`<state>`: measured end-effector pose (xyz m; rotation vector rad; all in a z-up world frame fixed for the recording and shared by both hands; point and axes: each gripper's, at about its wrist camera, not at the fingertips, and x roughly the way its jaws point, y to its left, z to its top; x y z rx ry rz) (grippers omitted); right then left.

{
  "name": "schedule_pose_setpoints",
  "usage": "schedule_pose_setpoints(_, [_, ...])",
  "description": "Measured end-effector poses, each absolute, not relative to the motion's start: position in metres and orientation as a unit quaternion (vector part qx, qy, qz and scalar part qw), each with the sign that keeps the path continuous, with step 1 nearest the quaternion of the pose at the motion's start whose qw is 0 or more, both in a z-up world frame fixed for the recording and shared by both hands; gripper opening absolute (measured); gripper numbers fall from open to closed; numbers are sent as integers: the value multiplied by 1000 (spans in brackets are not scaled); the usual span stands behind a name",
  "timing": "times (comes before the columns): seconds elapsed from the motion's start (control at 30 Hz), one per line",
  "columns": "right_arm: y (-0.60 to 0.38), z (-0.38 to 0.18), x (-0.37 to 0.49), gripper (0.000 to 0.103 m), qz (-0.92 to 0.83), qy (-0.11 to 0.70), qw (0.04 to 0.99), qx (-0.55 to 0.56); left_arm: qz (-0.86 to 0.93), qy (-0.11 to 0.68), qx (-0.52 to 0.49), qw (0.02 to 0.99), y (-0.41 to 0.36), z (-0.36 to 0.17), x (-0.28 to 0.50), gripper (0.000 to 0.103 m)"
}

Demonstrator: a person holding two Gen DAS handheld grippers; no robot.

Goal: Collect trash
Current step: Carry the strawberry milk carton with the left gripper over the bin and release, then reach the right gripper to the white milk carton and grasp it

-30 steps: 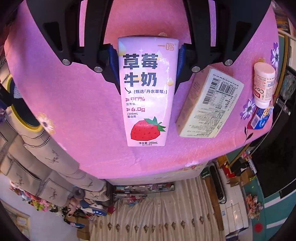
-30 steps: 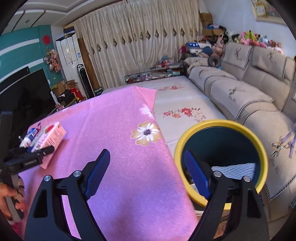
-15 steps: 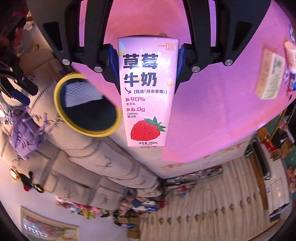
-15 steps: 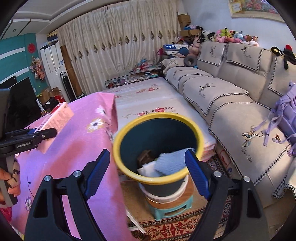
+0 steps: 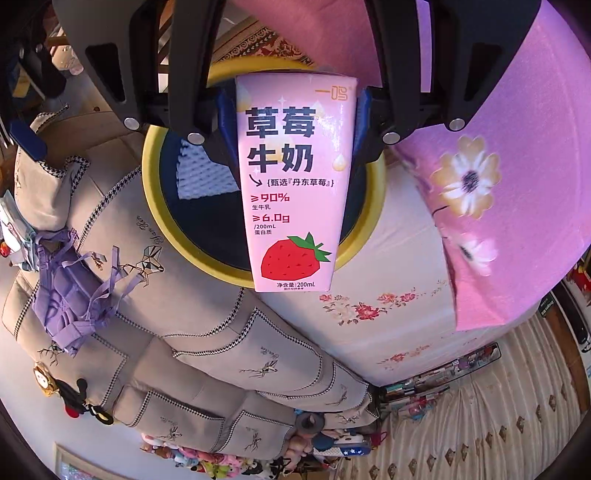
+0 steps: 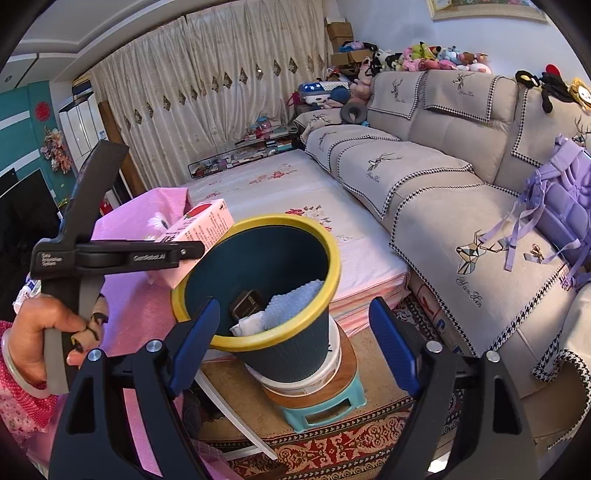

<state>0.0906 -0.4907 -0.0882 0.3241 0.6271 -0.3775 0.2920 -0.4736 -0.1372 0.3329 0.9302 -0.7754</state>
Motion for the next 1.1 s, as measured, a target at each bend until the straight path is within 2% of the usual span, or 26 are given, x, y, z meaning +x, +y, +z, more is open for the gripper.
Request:
schedule_pose_setpoints(0.07, [-494,-91,91,79,-185,308,919,163,-359,440,155,808,-484,-142,296,50])
schedule_pose_setpoints(0.13, [-496,-94,91,79,-186,311,917,165,-352,439,157,812,-487,-145,297,65])
schedule_pose_setpoints(0.17, [-497,-95,92,79,-186,312,917,166,-348,433,157,817,-489,-144,296,77])
schedule_pose_setpoints(0.2, [-496,-96,92,79,-186,312,916,168,-346,427,156,821,-486,-143,296,80])
schedule_pose_setpoints(0.37, [-492,-97,95,79,-180,315,917,168,-342,410,135,835,-458,-126,289,80])
schedule_pose_setpoints(0.53, [-476,-97,103,79,-167,318,919,162,-313,390,107,860,-394,-107,282,83])
schedule_pose_setpoints(0.77, [-449,-91,118,79,-141,322,925,146,-234,371,64,896,-266,-92,278,85])
schedule_pose_setpoints(1.1, [-391,-72,154,79,-80,318,938,115,-69,300,19,951,-65,-75,263,89])
